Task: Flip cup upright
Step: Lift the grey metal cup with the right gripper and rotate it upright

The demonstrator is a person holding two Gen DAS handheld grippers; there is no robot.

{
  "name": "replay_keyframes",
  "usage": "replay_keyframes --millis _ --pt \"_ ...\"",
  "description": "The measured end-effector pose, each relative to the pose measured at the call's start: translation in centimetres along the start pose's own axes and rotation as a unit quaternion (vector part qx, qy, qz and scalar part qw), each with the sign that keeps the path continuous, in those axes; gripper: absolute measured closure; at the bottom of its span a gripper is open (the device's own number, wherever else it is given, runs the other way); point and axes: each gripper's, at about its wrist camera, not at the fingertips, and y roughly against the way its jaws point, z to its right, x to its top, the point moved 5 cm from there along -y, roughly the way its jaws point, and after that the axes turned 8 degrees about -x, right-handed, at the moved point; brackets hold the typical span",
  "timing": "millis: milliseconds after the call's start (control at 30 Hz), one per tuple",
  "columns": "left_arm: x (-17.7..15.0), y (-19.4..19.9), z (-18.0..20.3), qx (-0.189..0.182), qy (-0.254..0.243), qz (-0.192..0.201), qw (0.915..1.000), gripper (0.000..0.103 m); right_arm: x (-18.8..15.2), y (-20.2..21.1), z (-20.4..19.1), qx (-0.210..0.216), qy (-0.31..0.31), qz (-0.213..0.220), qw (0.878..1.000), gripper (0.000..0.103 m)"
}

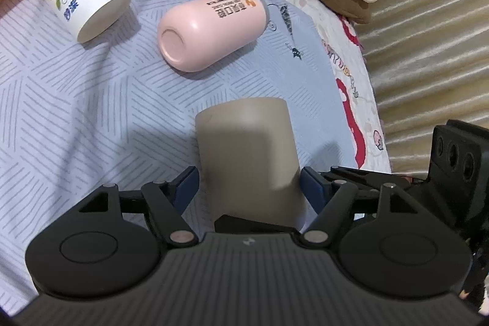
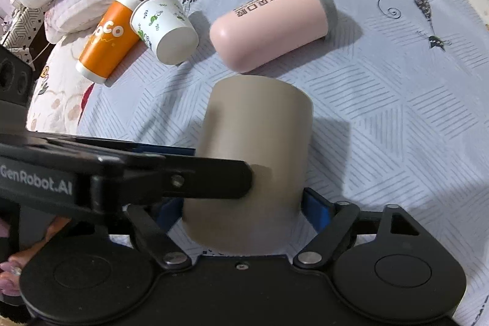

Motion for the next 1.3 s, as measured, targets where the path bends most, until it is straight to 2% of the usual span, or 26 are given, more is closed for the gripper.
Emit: replay_keyframes --millis 67,200,367,467,567,667,733,933,1000,1100,1200,1300 --pt "-0.2 0.1 0.1 -0.009 -0.010 0.005 0.9999 0.035 -0.1 0.1 -0.1 -0.003 0.000 0.005 1.000 0.018" --pt "-0.7 0.7 0.0 -0.013 -0.035 0.010 0.9992 0.035 -0.8 0.4 -0.9 -0.007 -0.006 0.028 1.000 0.018" --pt "-1.6 2.1 0.2 -0.017 -0.078 0.026 0.9965 0.036 -2.0 0.8 -2.6 -0.032 0.025 0.075 0.996 0.018" --pt "-1.9 3.0 0.9 0.004 -0.121 0.031 0.9921 0.036 -2.5 0.9 -3.3 -0.030 0.029 0.108 0.993 0.019" --pt "-2.2 3.8 1.8 0.031 -0.169 0.041 0.9842 0.035 -2.8 1.0 -4.5 -0.049 0.058 0.148 0.986 0.019" --pt "-2.0 4.8 2.0 0.055 -0.178 0.058 0.9807 0.035 -2.8 1.0 -5.5 -0.055 0.077 0.183 0.979 0.019" --pt "-1.9 5.4 2.3 0.067 -0.193 0.072 0.9762 0.035 -2.7 1.1 -6.1 -0.066 0.094 0.219 0.969 0.019" --pt "-1.6 6.4 2.1 0.090 -0.222 0.108 0.9650 0.035 -2.1 0.5 -7.9 -0.115 0.175 0.282 0.936 0.019" --pt "-1.7 6.5 2.1 0.101 -0.230 0.118 0.9607 0.035 -1.9 0.0 -8.4 -0.138 0.205 0.304 0.920 0.019" --pt "-1.3 6.4 1.9 0.117 -0.228 0.128 0.9581 0.035 -1.6 -0.7 -8.5 -0.148 0.232 0.324 0.905 0.019" --pt "-1.0 6.5 1.4 0.113 -0.222 0.145 0.9575 0.036 -1.3 -1.2 -8.6 -0.167 0.263 0.347 0.885 0.019" --pt "-0.7 6.1 1.1 0.114 -0.220 0.154 0.9565 0.036 -0.8 -1.6 -8.4 -0.171 0.275 0.355 0.877 0.019"
